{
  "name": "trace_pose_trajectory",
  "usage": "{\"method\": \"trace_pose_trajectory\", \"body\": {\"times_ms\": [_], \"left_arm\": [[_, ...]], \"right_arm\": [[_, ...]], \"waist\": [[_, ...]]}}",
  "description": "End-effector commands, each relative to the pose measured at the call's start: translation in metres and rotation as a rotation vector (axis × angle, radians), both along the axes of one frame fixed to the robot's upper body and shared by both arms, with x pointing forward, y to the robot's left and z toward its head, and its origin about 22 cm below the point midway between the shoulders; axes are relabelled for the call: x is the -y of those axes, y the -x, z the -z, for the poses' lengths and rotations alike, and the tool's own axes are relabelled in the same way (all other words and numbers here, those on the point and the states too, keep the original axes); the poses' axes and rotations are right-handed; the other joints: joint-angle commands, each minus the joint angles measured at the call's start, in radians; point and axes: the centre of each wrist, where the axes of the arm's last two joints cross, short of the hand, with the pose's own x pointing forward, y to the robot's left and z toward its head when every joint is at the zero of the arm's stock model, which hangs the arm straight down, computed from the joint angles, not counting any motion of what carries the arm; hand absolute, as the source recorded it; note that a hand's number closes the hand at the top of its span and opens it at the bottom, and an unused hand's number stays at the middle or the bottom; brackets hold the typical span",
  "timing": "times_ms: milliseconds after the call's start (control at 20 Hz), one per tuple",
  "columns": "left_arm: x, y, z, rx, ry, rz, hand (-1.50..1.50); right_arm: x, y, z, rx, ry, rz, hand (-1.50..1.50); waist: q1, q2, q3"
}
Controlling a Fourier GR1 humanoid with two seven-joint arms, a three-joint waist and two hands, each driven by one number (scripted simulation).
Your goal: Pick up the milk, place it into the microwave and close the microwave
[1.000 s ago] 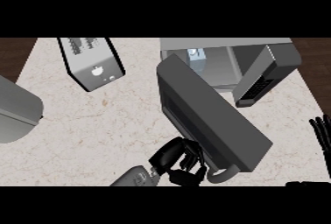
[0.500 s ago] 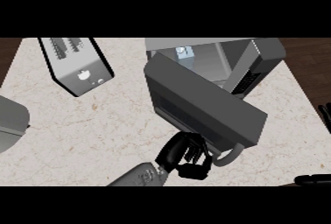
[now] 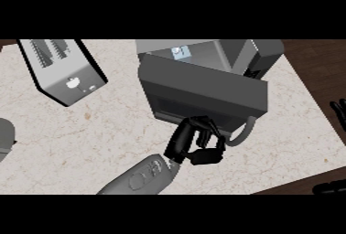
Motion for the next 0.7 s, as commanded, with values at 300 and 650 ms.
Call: {"method": "trace_pose_trajectory", "body": {"times_ms": [300, 650], "left_arm": [[0.004, -0.041, -0.038, 0.009, 0.163, -0.115, 1.5], [0.0, -0.07, -0.052, 0.018, 0.179, -0.184, 1.5]], "right_arm": [[-0.004, -0.014, -0.03, 0.036, 0.0, -0.115, -1.5], [0.007, -0.018, -0.053, 0.04, 0.041, -0.121, -1.5]], "waist": [[-0.056, 0.025, 0.002], [-0.07, 0.036, 0.004]]}}
